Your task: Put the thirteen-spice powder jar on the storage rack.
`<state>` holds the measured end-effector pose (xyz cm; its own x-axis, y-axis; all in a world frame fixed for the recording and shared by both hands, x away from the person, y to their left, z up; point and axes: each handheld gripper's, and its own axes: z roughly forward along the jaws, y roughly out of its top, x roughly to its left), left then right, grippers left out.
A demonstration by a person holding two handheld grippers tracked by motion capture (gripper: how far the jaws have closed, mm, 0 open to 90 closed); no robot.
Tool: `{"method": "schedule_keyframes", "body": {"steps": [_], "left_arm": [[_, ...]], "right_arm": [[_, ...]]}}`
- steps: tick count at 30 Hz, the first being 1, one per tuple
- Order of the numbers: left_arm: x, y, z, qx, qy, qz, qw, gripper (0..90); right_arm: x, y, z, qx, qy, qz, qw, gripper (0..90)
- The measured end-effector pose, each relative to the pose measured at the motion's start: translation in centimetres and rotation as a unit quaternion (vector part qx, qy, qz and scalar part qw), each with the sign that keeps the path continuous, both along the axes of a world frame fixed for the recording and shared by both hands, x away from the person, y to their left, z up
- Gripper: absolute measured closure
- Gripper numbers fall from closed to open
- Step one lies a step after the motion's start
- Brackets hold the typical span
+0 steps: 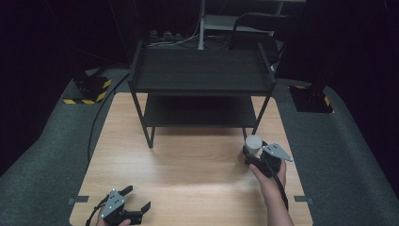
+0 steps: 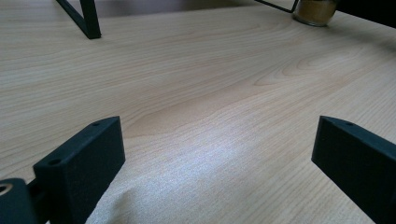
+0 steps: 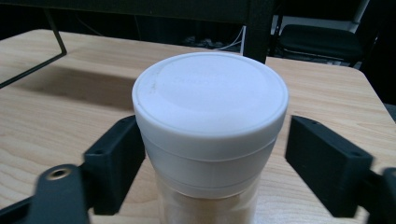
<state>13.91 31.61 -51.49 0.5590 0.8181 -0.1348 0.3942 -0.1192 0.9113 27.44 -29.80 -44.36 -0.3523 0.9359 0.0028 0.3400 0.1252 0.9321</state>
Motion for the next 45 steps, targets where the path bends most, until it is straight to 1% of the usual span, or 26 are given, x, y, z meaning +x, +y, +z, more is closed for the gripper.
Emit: {"method": "schedule_keyframes", "body": {"steps": [3,4,5,6,7,9,17,20,21,23,25,26,29,33,34,35,40,41,44,45], "left_arm": [[0.0,0.1,0.0,0.001,0.000,-0.002,1.0000,2.8],[0.0,0.1,0.0,0.001,0.000,-0.001,1.0000,2.8],[0.0,0.1,0.0,-0.001,0.000,-0.001,1.0000,2.8],[0.0,0.1,0.0,-0.001,0.000,-0.001,1.0000,2.8],[0.0,0.1,0.0,0.001,0.000,-0.002,1.0000,2.8],[0.0,0.1,0.0,0.001,0.000,-0.002,1.0000,2.8],[0.0,0.1,0.0,0.001,0.000,-0.002,1.0000,2.8],[0.0,0.1,0.0,0.000,0.001,-0.002,1.0000,2.8],[0.1,0.1,0.0,0.000,0.001,-0.002,1.0000,2.8],[0.1,0.1,0.0,0.000,0.001,-0.003,1.0000,2.8],[0.1,0.1,0.1,0.001,0.002,-0.003,1.0000,2.8],[0.1,0.1,0.1,0.001,0.002,-0.003,1.0000,2.8],[0.0,0.1,0.0,0.001,0.001,-0.001,1.0000,2.8],[0.0,0.1,0.0,0.001,0.000,0.000,1.0000,2.8],[0.0,0.0,0.0,0.002,0.001,0.000,1.0000,2.8],[0.0,0.0,0.0,0.002,0.001,0.000,1.0000,2.8],[0.0,0.0,0.1,0.002,0.001,0.000,1.0000,2.8],[0.0,0.1,0.1,0.002,0.001,0.000,1.0000,2.8],[0.0,0.1,0.1,0.001,0.001,0.000,1.0000,2.8],[0.0,0.1,0.1,0.001,0.001,0.000,1.0000,2.8]], "right_arm": [[0.0,0.0,-0.6,0.006,-0.005,0.000,1.0000,27.5],[0.0,0.0,-0.6,0.006,-0.005,0.000,1.0000,27.5],[-0.1,0.0,-0.7,0.006,-0.009,0.001,0.9999,30.5],[-0.1,0.0,-0.7,0.006,-0.009,0.001,0.9999,30.5],[-0.2,0.1,-0.8,0.002,-0.013,0.002,0.9999,34.1],[-0.3,0.4,-0.7,-0.005,-0.016,0.002,0.9999,34.2],[-0.3,0.5,-0.6,-0.007,-0.013,0.000,0.9999,34.6],[-0.3,0.6,-0.3,-0.011,-0.010,-0.003,0.9999,34.6],[-0.4,0.8,-0.1,-0.018,-0.011,-0.004,0.9998,34.6],[-0.6,0.8,0.0,-0.018,-0.014,-0.005,0.9997,34.6],[-0.8,0.4,0.8,-0.008,-0.018,-0.004,0.9998,34.6],[-0.8,0.4,0.8,-0.008,-0.018,-0.004,0.9998,34.6],[-1.2,0.4,2.0,-0.007,-0.026,-0.003,0.9996,34.6],[-1.5,0.3,4.2,-0.012,-0.027,0.004,0.9996,34.6],[-1.6,0.2,5.2,-0.011,-0.026,0.006,0.9996,34.5],[-1.6,0.2,5.2,-0.011,-0.026,0.006,0.9996,34.5],[-1.9,0.1,7.8,-0.010,-0.029,0.010,0.9995,34.6],[-1.9,0.2,8.7,-0.010,-0.029,0.011,0.9995,34.5],[-2.0,0.3,10.0,-0.012,-0.029,0.010,0.9994,34.5],[-2.0,0.3,10.0,-0.012,-0.029,0.010,0.9994,34.5]]}}
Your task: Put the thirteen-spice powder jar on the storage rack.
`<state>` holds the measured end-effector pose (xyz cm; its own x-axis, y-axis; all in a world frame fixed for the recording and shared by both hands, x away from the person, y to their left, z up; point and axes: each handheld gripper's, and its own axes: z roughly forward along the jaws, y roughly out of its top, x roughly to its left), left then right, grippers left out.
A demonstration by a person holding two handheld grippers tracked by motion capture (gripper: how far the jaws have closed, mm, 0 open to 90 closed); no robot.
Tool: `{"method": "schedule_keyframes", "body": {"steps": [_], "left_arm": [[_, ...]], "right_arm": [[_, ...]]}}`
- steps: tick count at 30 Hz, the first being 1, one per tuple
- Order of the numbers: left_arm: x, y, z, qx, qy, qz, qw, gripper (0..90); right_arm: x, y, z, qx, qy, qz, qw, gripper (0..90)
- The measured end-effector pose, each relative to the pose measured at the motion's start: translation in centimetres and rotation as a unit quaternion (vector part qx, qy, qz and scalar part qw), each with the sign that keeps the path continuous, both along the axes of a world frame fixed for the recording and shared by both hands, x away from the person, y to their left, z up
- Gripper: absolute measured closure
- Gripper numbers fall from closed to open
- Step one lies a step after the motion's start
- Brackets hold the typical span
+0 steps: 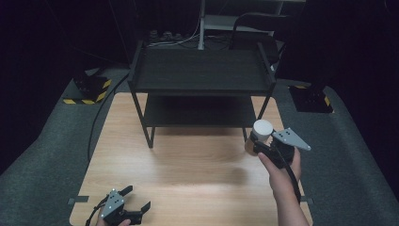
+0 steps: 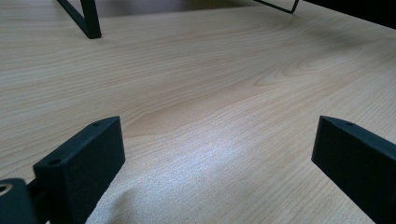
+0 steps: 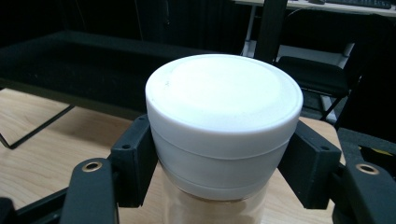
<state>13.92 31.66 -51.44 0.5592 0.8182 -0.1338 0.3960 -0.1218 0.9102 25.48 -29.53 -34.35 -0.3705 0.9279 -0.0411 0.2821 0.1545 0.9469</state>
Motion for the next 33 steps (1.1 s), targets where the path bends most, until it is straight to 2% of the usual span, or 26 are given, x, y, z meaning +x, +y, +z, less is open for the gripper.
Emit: {"method": "schedule_keyframes", "body": {"steps": [1,2,7,10,13,23,31,32,33], "left_arm": [[0.0,0.0,0.0,0.000,0.000,0.000,1.0000,2.8],[0.0,0.0,0.0,0.000,0.000,0.000,1.0000,2.8],[0.0,0.0,0.0,0.000,0.001,-0.001,1.0000,2.8],[0.1,0.0,0.0,0.000,0.002,-0.002,1.0000,2.8],[0.1,0.1,0.0,-0.001,0.002,-0.002,1.0000,2.8],[0.1,0.1,0.0,0.000,0.002,-0.003,1.0000,2.8],[0.0,0.1,0.0,-0.001,0.001,-0.002,1.0000,2.8],[0.1,0.1,0.1,0.004,-0.002,-0.003,1.0000,2.8],[0.0,0.1,0.0,-0.001,0.000,-0.002,1.0000,2.8]], "right_arm": [[0.0,0.1,0.8,0.001,0.000,-0.002,1.0000,34.6],[0.0,0.1,0.8,0.001,0.000,-0.002,1.0000,34.6],[0.2,0.9,2.9,-0.002,-0.006,0.005,1.0000,34.5],[0.4,1.4,3.3,0.000,-0.009,0.011,0.9999,34.5],[0.9,2.7,4.1,-0.003,-0.010,0.023,0.9997,34.6],[1.9,5.3,4.9,-0.001,-0.011,0.047,0.9988,34.6],[2.9,8.3,5.2,0.001,-0.012,0.074,0.9972,34.6],[3.2,9.2,5.2,0.001,-0.011,0.080,0.9968,34.6],[3.2,9.2,5.2,0.001,-0.011,0.080,0.9968,34.6]]}}
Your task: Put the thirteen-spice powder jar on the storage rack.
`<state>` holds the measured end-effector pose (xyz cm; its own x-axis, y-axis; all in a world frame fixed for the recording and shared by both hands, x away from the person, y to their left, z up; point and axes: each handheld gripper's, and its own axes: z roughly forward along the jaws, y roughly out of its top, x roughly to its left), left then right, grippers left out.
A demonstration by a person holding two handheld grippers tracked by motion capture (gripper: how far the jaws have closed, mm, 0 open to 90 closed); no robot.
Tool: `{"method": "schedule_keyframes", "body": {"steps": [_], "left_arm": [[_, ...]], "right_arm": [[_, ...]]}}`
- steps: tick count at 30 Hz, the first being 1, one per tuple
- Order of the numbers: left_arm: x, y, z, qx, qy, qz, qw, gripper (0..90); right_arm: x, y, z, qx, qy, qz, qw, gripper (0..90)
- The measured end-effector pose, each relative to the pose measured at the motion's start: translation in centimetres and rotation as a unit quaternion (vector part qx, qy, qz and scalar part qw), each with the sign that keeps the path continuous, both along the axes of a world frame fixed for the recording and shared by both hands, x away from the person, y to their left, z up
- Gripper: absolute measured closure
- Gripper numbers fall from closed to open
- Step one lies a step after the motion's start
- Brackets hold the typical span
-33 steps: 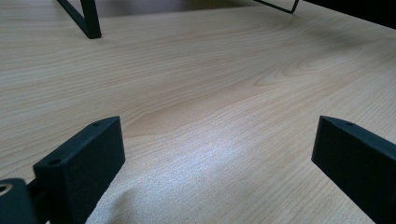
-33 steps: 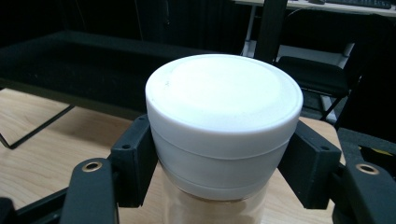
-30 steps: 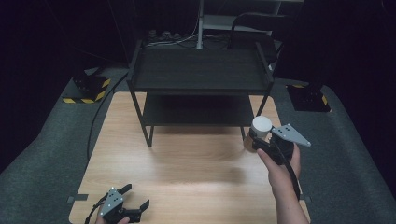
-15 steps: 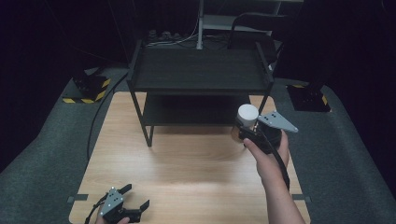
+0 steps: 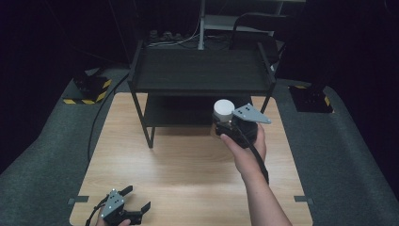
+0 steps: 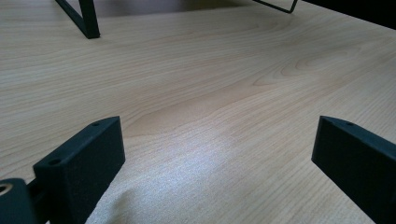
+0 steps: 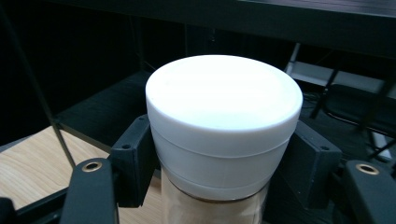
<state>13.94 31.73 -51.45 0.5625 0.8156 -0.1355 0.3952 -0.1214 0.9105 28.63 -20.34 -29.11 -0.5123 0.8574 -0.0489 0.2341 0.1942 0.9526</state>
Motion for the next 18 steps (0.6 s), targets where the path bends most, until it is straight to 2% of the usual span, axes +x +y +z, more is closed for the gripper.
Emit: {"method": "schedule_keyframes", "body": {"steps": [1,8,16,18], "left_arm": [[0.0,0.0,0.0,0.000,-0.001,0.000,1.0000,2.8],[-0.1,0.0,-0.1,-0.001,-0.002,0.000,1.0000,2.8],[-0.2,0.0,-0.2,-0.003,-0.005,0.003,1.0000,2.8],[-0.1,0.0,-0.1,-0.002,-0.005,0.001,1.0000,2.8]], "right_arm": [[0.3,0.9,0.0,0.001,0.001,0.006,1.0000,34.5],[1.7,3.0,0.1,0.000,0.004,0.013,0.9999,34.6],[2.9,4.1,0.1,-0.002,0.010,0.012,0.9999,34.6],[3.3,4.6,0.2,-0.009,0.010,0.009,0.9999,34.6]]}}
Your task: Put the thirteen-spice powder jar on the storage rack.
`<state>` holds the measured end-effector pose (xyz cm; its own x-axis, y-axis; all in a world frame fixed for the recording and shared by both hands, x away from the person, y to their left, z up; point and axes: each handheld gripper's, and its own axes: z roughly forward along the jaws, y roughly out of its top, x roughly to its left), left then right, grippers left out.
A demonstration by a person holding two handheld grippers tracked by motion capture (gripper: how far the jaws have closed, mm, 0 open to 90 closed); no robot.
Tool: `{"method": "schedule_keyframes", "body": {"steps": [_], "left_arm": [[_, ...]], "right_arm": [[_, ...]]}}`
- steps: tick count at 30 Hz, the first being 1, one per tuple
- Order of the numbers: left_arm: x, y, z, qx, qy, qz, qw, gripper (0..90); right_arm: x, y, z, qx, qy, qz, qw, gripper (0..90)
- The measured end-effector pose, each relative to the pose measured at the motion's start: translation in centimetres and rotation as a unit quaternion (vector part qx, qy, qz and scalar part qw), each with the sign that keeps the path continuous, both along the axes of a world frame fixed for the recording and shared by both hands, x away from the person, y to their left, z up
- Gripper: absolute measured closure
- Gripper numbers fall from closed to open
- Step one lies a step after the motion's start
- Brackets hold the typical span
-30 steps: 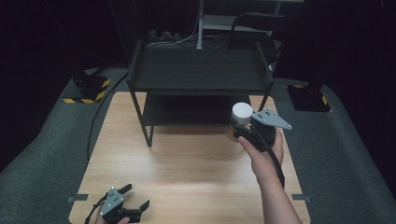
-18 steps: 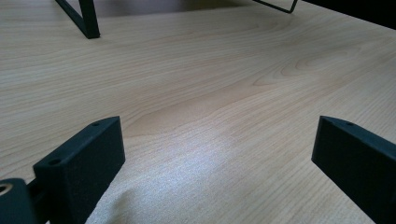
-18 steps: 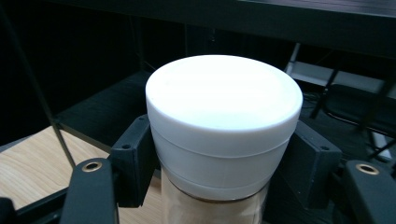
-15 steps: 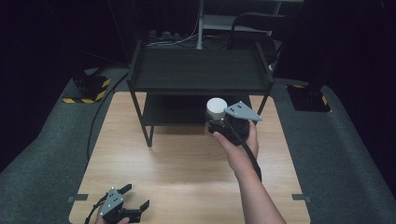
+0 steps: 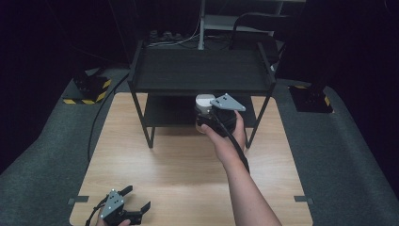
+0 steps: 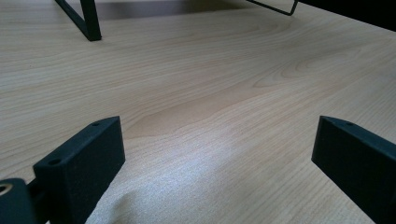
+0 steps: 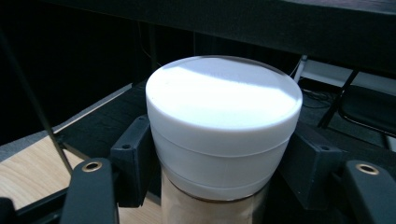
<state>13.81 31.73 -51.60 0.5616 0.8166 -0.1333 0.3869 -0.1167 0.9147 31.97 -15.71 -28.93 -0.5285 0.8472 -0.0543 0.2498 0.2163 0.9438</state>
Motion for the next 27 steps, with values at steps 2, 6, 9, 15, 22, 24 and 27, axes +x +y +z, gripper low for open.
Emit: {"method": "schedule_keyframes", "body": {"steps": [2,6,9,15,22,24,27], "left_arm": [[0.0,0.0,0.0,-0.002,0.001,0.001,1.0000,2.8],[0.0,0.0,0.0,-0.002,0.001,0.001,1.0000,2.8],[0.0,0.0,0.0,-0.001,0.001,0.000,1.0000,2.8],[0.1,0.1,0.0,-0.003,0.002,-0.002,1.0000,2.8],[0.1,0.1,0.0,-0.004,0.001,-0.003,1.0000,2.7],[0.1,0.2,-0.1,-0.005,0.000,-0.003,1.0000,2.7],[0.1,0.2,-0.1,-0.005,0.000,-0.003,1.0000,2.7]], "right_arm": [[0.3,0.3,-0.1,0.000,0.000,-0.006,1.0000,34.6],[1.0,0.6,-0.2,-0.003,-0.001,-0.015,0.9999,34.6],[1.3,0.7,-0.5,0.000,-0.006,-0.018,0.9998,34.6],[2.5,1.4,-0.7,0.003,-0.010,-0.025,0.9996,34.5],[2.9,2.2,-1.4,0.004,-0.019,-0.030,0.9994,34.6],[3.0,2.3,-1.7,0.008,-0.023,-0.031,0.9992,34.5],[2.9,2.5,-2.0,0.012,-0.028,-0.035,0.9989,34.5]]}}
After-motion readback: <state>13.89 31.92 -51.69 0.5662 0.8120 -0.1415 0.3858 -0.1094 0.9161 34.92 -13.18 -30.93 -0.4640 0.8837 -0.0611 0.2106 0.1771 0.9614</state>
